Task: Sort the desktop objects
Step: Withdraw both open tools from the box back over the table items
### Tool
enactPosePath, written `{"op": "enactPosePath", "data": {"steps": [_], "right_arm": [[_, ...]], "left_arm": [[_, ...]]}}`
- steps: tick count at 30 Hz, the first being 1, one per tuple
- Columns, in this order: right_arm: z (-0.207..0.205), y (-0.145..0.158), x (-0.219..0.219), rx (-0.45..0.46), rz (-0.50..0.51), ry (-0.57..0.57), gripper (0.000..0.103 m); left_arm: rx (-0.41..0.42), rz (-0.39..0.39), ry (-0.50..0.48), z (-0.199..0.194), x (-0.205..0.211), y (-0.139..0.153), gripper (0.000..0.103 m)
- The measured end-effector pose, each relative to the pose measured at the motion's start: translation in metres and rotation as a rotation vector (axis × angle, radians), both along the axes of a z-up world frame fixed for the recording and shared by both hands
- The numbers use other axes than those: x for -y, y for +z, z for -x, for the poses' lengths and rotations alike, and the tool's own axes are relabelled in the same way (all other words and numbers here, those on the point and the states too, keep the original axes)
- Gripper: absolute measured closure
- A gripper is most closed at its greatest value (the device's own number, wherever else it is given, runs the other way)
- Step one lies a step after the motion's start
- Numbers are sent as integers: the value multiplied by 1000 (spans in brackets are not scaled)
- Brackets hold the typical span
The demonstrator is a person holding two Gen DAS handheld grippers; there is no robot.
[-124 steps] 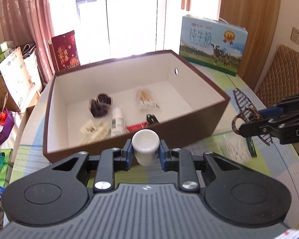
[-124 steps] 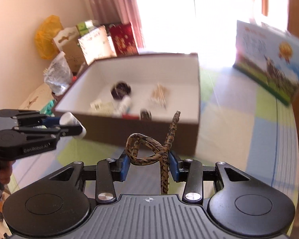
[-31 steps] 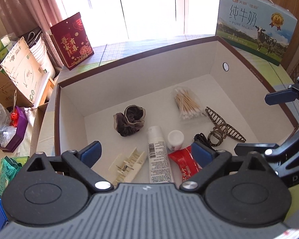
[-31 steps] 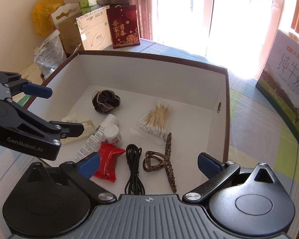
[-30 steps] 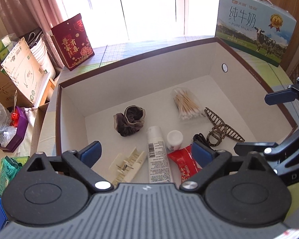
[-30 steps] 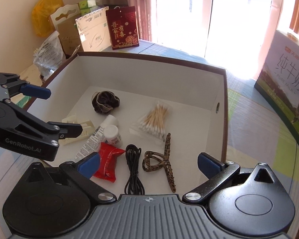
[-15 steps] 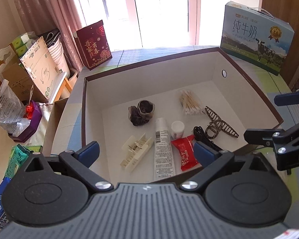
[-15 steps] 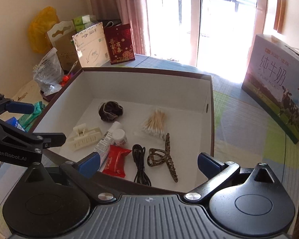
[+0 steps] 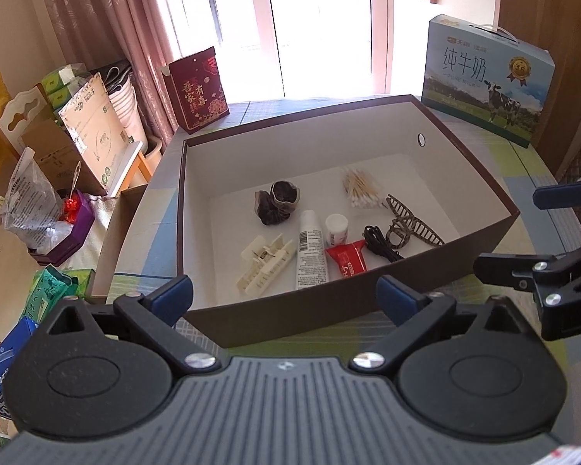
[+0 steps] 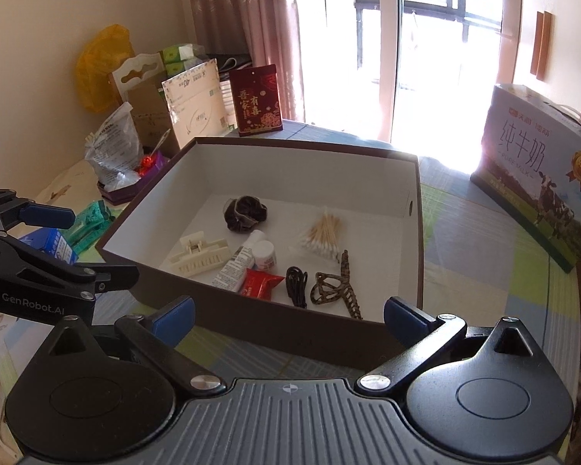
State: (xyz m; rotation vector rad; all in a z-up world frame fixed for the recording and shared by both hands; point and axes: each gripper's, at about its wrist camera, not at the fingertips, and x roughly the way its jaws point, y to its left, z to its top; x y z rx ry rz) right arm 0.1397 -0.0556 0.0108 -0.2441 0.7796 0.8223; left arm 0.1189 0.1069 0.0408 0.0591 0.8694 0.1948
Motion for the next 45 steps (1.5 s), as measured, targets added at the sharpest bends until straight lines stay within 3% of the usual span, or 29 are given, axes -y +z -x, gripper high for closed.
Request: {"op": "enactPosePath", "data": {"steps": [10, 28, 37, 45], "right_arm": [[36, -4, 13, 23, 8, 4, 2], [64, -39, 51, -46, 54, -61, 2], [75, -67, 84, -100, 108, -144, 2], [62, -85, 120, -144, 157, -297, 2]], "left_arm": [[-21, 17, 7, 35, 13, -11, 3], [-108, 49, -13, 61, 32, -48, 3], [-181, 83, -62, 67, 43, -79, 3], [-179, 110, -160, 57, 62, -91, 4]]}}
